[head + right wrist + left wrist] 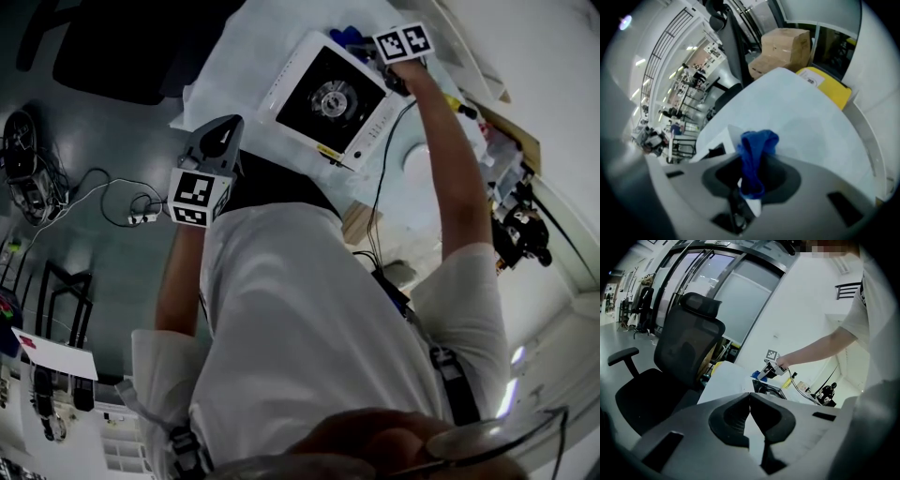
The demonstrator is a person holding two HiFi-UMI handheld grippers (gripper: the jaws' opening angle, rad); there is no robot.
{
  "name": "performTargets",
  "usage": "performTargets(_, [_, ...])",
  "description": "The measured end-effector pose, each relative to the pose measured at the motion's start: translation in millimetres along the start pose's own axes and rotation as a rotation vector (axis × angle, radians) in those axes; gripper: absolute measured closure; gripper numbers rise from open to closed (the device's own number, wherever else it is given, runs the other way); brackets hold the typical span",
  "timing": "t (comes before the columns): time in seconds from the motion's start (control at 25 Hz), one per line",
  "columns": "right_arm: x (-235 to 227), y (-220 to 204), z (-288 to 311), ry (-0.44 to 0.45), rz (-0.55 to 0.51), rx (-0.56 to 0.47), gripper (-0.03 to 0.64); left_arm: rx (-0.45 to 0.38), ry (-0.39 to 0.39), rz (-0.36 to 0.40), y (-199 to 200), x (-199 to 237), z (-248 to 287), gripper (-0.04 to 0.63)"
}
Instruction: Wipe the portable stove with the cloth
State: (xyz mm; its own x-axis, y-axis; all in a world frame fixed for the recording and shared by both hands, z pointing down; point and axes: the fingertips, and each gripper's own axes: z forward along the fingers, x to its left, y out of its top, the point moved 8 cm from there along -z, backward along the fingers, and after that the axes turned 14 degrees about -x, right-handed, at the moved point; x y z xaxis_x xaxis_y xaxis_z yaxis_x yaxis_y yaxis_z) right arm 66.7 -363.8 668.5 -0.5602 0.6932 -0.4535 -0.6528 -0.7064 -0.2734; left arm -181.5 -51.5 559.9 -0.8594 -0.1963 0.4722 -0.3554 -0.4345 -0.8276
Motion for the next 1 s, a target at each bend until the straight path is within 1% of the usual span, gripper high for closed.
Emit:
performTargets(0.2, [11, 17, 8, 0.012, -0.023, 0.005, 0.497, -0.01, 0.025, -0.021, -3, 8, -10, 0.563])
performTargets(0.4, [18, 30, 20, 0.027, -0.023, 0.001, 0.499, -0.032, 0.049, -0.027, -5, 15, -16, 0.563])
performTargets(0.68, [27, 45, 30, 0.032, -0.036, 0.0, 0.5, -0.045, 0.047, -0.024, -9, 11, -22, 0.563])
performTargets(0.8, [33, 53, 33, 0.022, -0.072, 0.001, 0.502, -0.053, 0.048, -0.025, -9, 11, -25, 0.563])
performTargets(1.0, [44, 59, 29, 0.0, -0.181, 0.019, 0.502, -0.066, 0.036, -0.021, -8, 6, -29, 0.563])
